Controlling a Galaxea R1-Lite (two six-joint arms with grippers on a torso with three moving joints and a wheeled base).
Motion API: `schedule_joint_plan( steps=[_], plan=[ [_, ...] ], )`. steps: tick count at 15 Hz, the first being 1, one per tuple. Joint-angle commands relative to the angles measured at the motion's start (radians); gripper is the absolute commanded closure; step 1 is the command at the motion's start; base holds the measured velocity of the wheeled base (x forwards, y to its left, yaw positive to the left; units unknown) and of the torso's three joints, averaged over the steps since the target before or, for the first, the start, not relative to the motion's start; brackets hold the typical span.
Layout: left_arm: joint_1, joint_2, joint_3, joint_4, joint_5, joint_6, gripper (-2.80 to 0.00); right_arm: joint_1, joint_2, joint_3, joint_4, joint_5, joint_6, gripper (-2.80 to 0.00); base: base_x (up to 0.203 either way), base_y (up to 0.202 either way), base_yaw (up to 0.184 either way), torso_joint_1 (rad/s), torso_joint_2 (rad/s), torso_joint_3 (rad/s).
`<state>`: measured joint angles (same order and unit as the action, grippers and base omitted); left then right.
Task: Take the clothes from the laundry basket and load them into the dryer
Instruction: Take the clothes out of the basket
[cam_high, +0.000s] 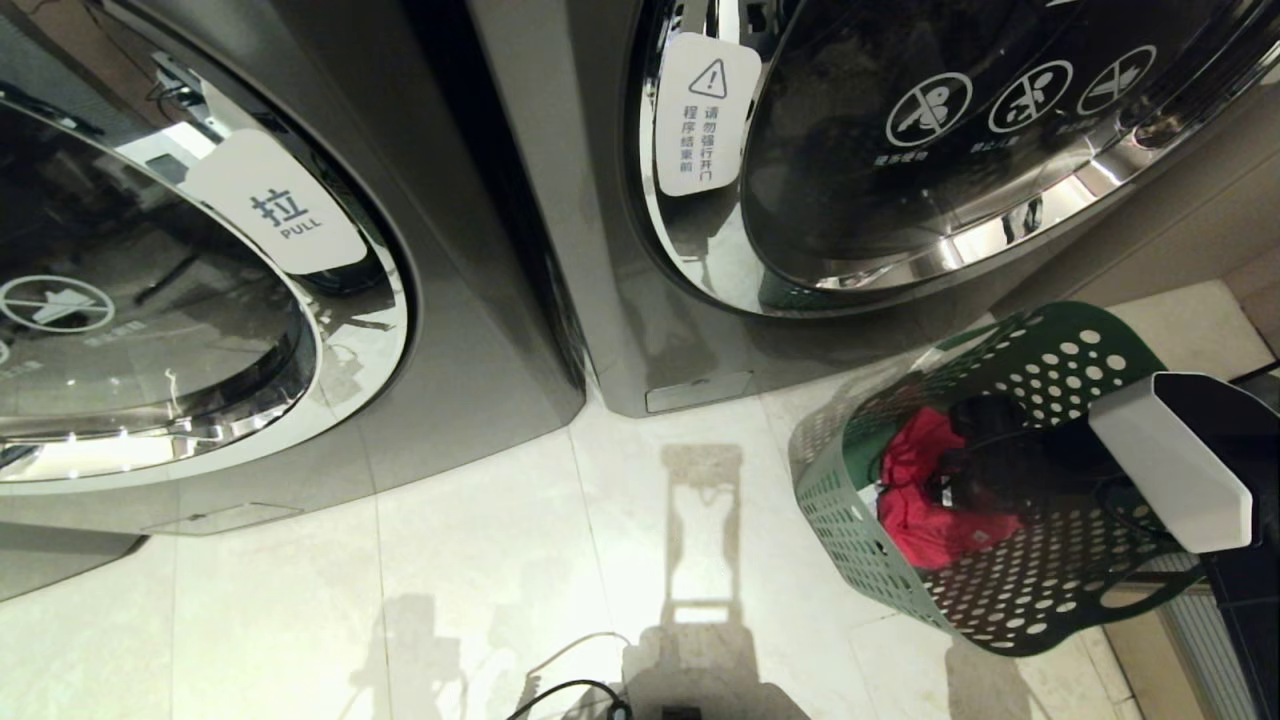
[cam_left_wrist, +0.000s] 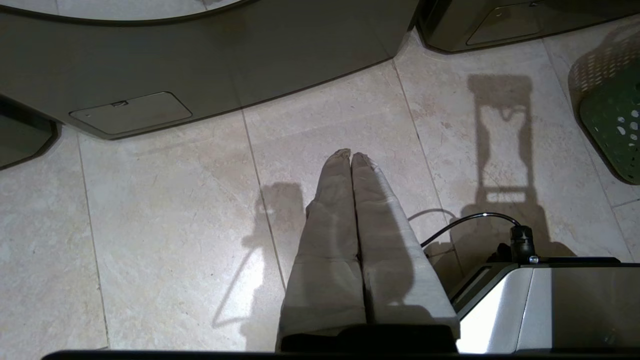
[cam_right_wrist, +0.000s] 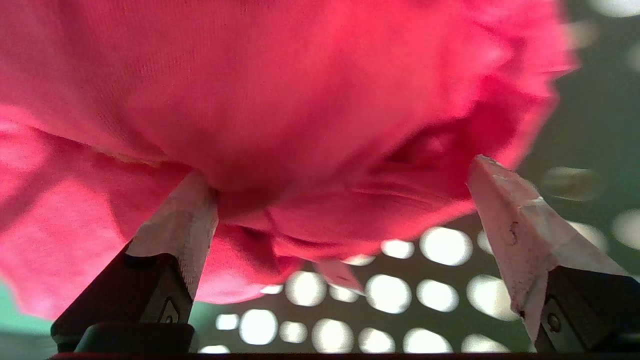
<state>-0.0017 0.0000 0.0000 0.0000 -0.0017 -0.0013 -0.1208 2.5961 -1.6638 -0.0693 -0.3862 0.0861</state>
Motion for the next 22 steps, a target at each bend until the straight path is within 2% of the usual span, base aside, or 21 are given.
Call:
schedule_joint_plan(
  steps=[1, 11, 16, 22],
  plan=[
    [0.0, -0.002, 0.0, 0.0, 0.0, 0.0, 0.0, -0.019, -0.007, 0.002, -0.001, -0.034, -0.037, -2.8, 0.0, 0.0, 0.0, 0.0, 0.0, 0.0],
    [0.0, -0.002, 0.0, 0.0, 0.0, 0.0, 0.0, -0.055, -0.034, 0.036, -0.001, -0.046, -0.036, -2.8, 0.0, 0.0, 0.0, 0.0, 0.0, 0.0],
    [0.0, -0.002, 0.0, 0.0, 0.0, 0.0, 0.0, -0.073, 0.015, 0.039, -0.054, -0.035, 0.007, -2.8, 0.0, 0.0, 0.0, 0.0, 0.0, 0.0],
    [0.0, -0.002, 0.0, 0.0, 0.0, 0.0, 0.0, -0.076, 0.058, 0.03, -0.12, 0.089, 0.063, -2.8, 0.0, 0.0, 0.0, 0.0, 0.0, 0.0]
  ],
)
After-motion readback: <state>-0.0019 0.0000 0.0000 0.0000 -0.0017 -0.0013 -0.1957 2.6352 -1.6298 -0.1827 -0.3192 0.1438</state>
